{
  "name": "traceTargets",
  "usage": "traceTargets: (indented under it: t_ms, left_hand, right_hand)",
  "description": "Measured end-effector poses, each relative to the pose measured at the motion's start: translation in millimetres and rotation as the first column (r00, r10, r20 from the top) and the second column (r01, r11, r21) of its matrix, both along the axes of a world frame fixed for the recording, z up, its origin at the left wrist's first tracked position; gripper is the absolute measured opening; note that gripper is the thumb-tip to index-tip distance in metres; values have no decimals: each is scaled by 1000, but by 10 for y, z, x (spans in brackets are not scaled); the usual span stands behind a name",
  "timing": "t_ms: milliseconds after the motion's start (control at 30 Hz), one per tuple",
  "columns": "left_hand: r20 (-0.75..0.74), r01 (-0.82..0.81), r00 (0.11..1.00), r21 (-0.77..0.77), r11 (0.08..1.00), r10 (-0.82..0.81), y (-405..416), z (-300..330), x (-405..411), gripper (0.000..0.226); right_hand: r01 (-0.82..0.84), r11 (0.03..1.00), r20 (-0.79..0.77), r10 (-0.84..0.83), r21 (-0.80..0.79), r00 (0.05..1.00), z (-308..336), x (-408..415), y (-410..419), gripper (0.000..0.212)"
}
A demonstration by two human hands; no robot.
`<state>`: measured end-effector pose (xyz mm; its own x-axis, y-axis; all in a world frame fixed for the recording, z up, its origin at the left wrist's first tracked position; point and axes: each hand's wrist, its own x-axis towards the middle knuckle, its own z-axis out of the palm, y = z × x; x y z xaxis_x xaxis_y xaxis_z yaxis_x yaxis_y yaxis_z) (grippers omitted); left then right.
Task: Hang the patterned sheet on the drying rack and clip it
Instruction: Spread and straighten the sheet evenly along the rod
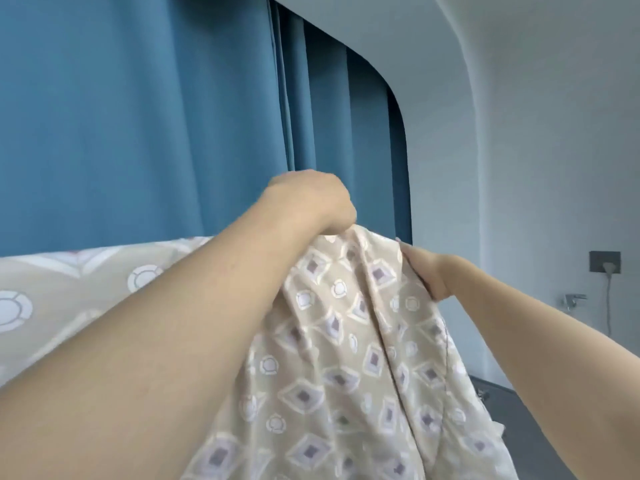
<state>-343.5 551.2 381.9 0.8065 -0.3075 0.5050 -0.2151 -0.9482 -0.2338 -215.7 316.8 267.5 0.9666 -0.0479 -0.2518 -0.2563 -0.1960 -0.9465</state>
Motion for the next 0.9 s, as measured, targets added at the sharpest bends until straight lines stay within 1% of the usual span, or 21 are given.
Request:
traceTargets:
  t_ms: [33,67,133,167,233,267,333,367,400,433,467,500,533,567,600,633,700,733,767,833,900]
  left_hand:
    - [14,80,997,-22,997,-80,-160,-75,38,13]
    - [19,135,991,-9,991,-135,-295,-152,119,13]
    - [6,160,987,50,986,-161,-509,-318,327,16]
    - [6,155,988,74,985,-156,-577,-396,420,17]
    - [66,140,986,154,978,-151,-666,-515,541,4]
    - [98,119,985,191,974,-140,-678,-551,579,9]
    - [147,108,980,178,978,-135,-678,-568,613,18]
    - [169,123,975,140,983,-146,-673,-554,619,20]
    - [178,137,972,94,986,-152,-668,-529,614,22]
    - [184,146,971,44,988,-152,-653,-498,605,23]
    - [192,140,972,4,990,-138,-615,-465,591,21]
    - [209,115,972,-27,993,-107,-543,-426,579,23]
    - [213,74,975,-57,996,-61,-434,-380,544,29]
    - [200,27,980,-73,997,-11,-298,-340,483,36]
    - [184,-14,983,-62,998,25,-152,-310,430,41]
    - [177,-37,983,-30,999,42,-11,-294,388,44]
    - [148,-27,989,39,999,21,219,-297,280,44]
    - [132,-14,991,64,998,5,300,-311,237,43]
    - [125,-10,992,80,997,0,365,-323,205,47]
    - [126,-30,992,95,995,18,473,-346,140,57]
    - [147,-53,988,100,994,38,596,-359,53,55]
  right_hand:
    - [-18,999,-11,19,45,1000,-113,-35,-66,96]
    - [-56,993,-21,58,105,998,-221,-90,-128,97]
    - [-180,958,-27,190,222,981,-408,-253,-210,92]
    - [-248,946,-10,256,209,967,-486,-345,-247,84]
    - [-343,936,16,343,82,939,-604,-447,-341,58]
    - [-364,931,-4,364,9,932,-641,-457,-382,52]
    - [-340,912,-117,321,-228,940,-672,-415,-450,55]
    - [-296,885,-148,259,-359,954,-652,-396,-453,56]
    - [-226,858,-129,187,-461,974,-625,-366,-451,54]
    - [-149,843,-69,133,-518,989,-576,-339,-431,46]
    - [-63,842,23,89,-536,996,-505,-314,-392,30]
    - [31,845,125,42,-535,991,-416,-282,-358,16]
    - [136,834,233,-10,-535,973,-313,-248,-331,13]
    - [241,823,338,-63,-515,939,-210,-211,-301,14]
    - [325,829,430,-115,-456,896,-103,-159,-276,17]
    - [374,859,497,-167,-351,852,10,-112,-235,19]
    - [392,912,565,-261,-123,783,250,-24,-112,26]
    - [388,919,587,-279,-66,760,366,25,-35,28]
    - [379,924,616,-274,-42,738,472,84,56,27]
    - [364,929,694,-222,-62,685,636,169,290,22]
    - [371,926,746,-193,-77,637,728,216,509,19]
